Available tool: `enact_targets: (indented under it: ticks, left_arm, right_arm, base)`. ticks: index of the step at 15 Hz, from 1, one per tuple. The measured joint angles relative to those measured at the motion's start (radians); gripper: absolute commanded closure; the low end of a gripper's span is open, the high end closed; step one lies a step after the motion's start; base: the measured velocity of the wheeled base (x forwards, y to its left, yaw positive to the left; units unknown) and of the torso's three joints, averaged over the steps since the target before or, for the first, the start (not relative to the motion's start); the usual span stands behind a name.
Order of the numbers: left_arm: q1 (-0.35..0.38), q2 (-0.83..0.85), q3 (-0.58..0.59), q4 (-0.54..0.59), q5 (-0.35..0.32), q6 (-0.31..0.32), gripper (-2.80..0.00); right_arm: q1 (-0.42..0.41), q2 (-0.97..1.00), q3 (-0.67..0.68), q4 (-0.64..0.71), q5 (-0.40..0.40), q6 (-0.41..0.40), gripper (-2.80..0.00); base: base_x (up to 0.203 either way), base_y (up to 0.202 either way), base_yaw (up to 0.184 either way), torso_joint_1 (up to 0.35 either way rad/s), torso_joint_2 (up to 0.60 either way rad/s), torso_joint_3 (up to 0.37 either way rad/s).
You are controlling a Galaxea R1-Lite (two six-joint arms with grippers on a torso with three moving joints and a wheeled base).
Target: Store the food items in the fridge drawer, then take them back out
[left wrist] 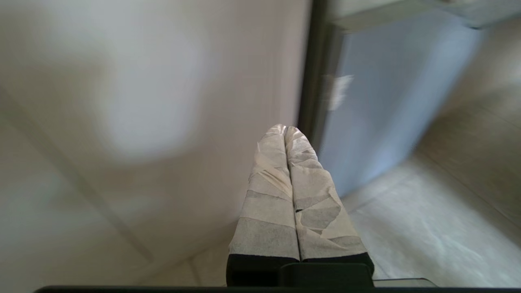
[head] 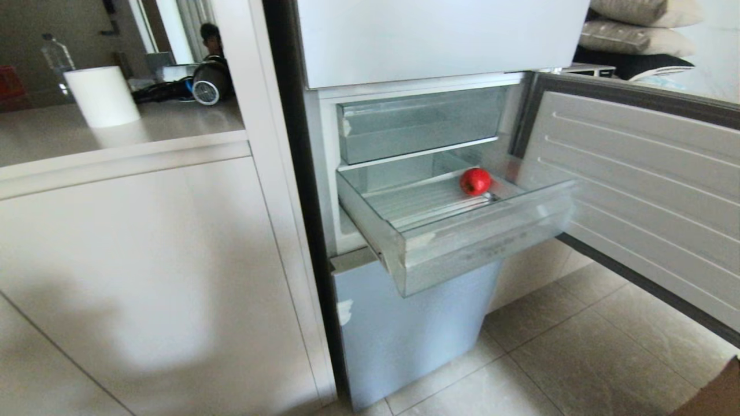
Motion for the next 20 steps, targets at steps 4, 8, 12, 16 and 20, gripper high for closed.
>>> enact_targets:
  ticks: [4, 8, 12, 16, 20]
  left_arm:
    - [0.000, 0.000, 0.000, 0.000, 0.000, 0.000, 0.00]
    - [0.000, 0.000, 0.000, 0.000, 0.000, 0.000, 0.00]
    - [0.000, 0.000, 0.000, 0.000, 0.000, 0.000, 0.00]
    - [0.000, 0.000, 0.000, 0.000, 0.000, 0.000, 0.00]
    - [0.000, 0.000, 0.000, 0.000, 0.000, 0.000, 0.00]
  right_arm:
    - [0.000, -0.002, 0.009, 0.001, -0.003, 0.011, 0.00]
    - [-0.001, 0.064, -0.006, -0.062, -0.148, 0.103, 0.00]
    - [-0.002, 0.188, 0.005, -0.216, -0.331, 0.224, 0.00]
    - [-0.079, 0.335, -0.004, -0.339, -0.365, 0.274, 0.00]
    - [-0.206, 0.550, -0.052, -0.509, -0.355, 0.279, 0.00]
  base:
    - [-0.001, 0.002, -0.053, 0.001, 0.00, 0.001]
    - [0.000, 0.000, 0.000, 0.000, 0.00, 0.000]
    - [0.000, 0.000, 0.000, 0.000, 0.00, 0.000]
    - [0.000, 0.000, 0.000, 0.000, 0.00, 0.000]
    - [0.000, 0.000, 0.000, 0.000, 0.00, 0.000]
